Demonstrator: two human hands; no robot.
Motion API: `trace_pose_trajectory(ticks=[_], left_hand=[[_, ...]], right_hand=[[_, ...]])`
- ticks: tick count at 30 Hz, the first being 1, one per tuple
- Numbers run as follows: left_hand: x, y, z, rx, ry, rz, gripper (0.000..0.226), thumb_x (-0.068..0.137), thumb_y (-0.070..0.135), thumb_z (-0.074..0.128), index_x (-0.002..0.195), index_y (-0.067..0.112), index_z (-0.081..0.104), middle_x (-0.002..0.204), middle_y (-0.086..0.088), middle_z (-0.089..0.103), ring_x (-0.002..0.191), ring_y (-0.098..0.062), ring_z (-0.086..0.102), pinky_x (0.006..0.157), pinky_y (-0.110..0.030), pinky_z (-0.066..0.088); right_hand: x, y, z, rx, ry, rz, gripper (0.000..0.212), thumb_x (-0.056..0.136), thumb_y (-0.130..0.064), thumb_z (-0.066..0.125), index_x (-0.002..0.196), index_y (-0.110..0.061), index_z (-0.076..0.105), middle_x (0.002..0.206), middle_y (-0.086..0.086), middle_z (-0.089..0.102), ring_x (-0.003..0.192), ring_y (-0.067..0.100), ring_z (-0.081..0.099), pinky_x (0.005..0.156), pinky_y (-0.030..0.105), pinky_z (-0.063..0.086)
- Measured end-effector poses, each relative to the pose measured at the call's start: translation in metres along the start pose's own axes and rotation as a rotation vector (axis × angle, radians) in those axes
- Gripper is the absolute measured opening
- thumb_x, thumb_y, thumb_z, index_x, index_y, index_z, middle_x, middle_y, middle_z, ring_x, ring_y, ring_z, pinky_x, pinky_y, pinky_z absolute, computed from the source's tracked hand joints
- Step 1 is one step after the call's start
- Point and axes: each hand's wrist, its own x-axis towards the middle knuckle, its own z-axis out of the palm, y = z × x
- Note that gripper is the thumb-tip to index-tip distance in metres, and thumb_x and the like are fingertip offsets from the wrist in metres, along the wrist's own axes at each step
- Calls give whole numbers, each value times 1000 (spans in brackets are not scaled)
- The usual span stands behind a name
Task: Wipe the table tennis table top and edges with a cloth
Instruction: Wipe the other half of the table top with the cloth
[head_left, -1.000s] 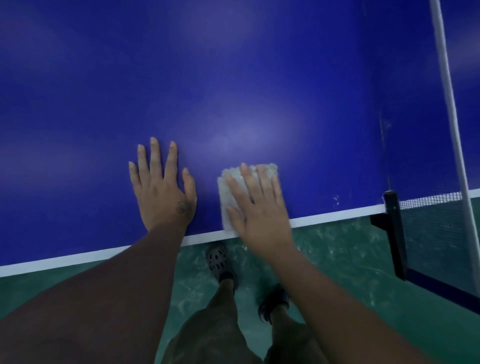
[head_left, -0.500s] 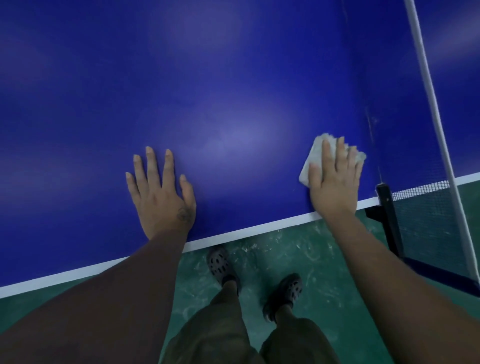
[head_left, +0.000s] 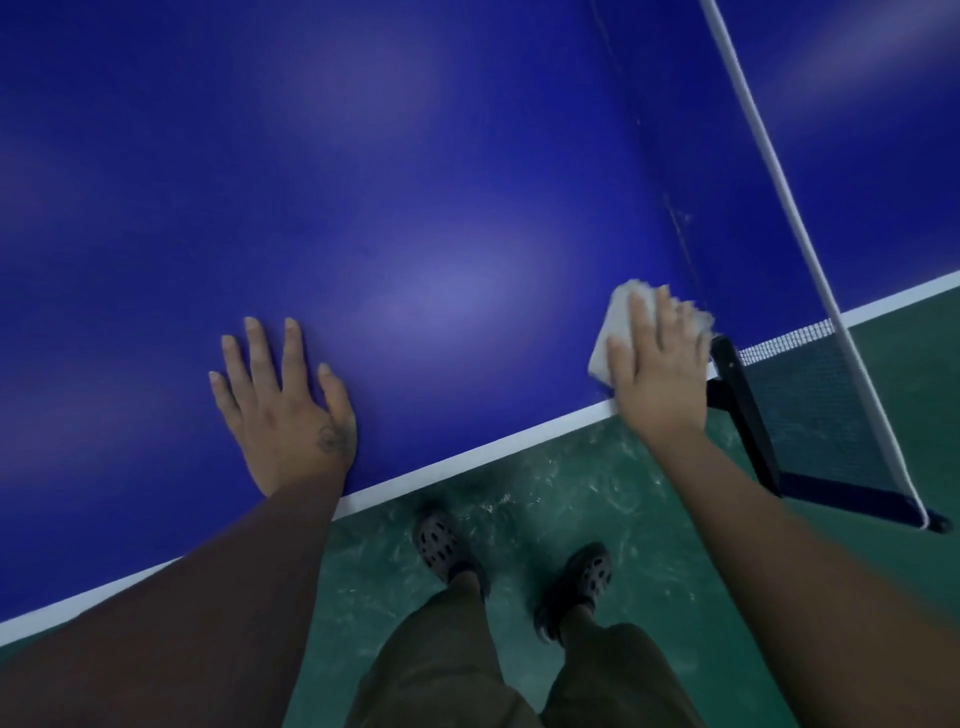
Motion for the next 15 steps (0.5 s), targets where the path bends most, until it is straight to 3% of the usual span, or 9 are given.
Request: trace_pose_trajectory(ticks=[3,7,12,15], left_hand=[[-1,-1,1,1,-4,5,58,112,39,41,167,21,40,178,-10,26,166,-33,17,135,-54,10],[-1,0,1,7,-36,2,60,112,41,38,168,21,38,178,-10,25,166,-34,16,135,-55,9],[-3,-1,2,3,-64,24,61,112,40,35,167,15,38,177,-14,26,165,-38,18,134,-57,11],[-16,2,2,-27,-87,6,61,111,36,38,166,11,40,176,-18,28,164,-42,21,133,-60,14]], right_hand=[[-9,-20,7,59,37,181,67,110,-57,12,172,-30,8,180,7,4,166,32,2,130,65,1],[-72,-65,26,144,29,124,63,111,-59,20,171,-37,15,180,0,7,166,29,3,123,74,6],[-105,-69,31,407,-35,-45,60,113,-54,32,169,-34,26,180,-3,1,166,26,-10,132,56,17],[-108,-52,19,380,-107,-132,61,110,-55,34,168,-38,27,180,-11,2,165,20,-10,126,49,33]])
